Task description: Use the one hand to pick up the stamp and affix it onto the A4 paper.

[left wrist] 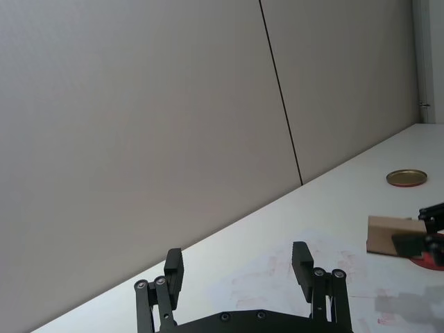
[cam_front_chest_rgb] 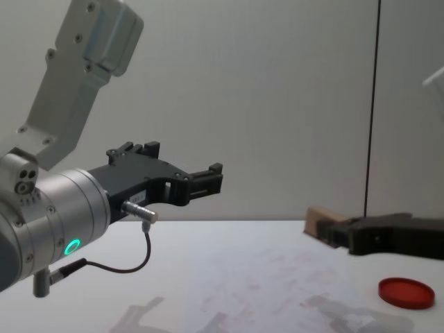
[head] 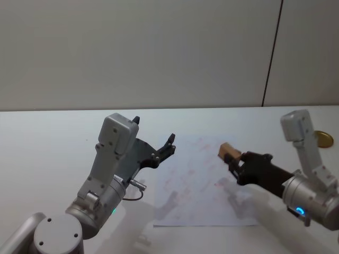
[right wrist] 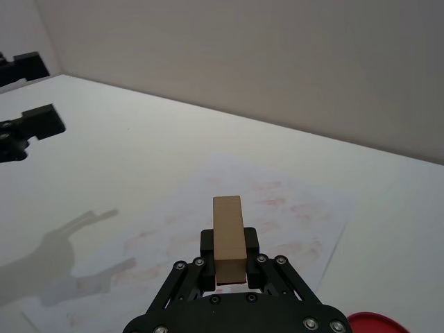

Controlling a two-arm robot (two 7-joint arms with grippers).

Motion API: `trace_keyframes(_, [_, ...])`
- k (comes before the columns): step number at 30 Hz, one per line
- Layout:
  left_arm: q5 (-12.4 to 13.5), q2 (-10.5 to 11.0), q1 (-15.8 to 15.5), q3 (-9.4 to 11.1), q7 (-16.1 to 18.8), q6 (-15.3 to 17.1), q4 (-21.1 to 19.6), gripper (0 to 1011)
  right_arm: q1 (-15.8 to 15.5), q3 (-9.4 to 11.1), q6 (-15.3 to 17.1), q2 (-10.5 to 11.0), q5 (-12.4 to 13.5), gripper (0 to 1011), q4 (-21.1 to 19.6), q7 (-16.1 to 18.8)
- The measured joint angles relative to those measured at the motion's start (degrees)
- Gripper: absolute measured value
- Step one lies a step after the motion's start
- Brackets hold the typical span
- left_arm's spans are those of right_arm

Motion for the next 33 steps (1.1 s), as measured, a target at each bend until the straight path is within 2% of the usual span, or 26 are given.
trace_keyframes(17, [0.0, 0.0, 0.0, 0.0, 0.0, 0.0, 0.0, 993, 0.06, -2.83, 1.48, -0.96, -3.42, 220, 2.42, 4.28])
trace_keyframes(33, [0.0, 0.0, 0.0, 0.0, 0.0, 0.0, 0.0, 993, -1.53, -4.28, -1.65, -0.38, -5.62, 220, 3.12, 6.25])
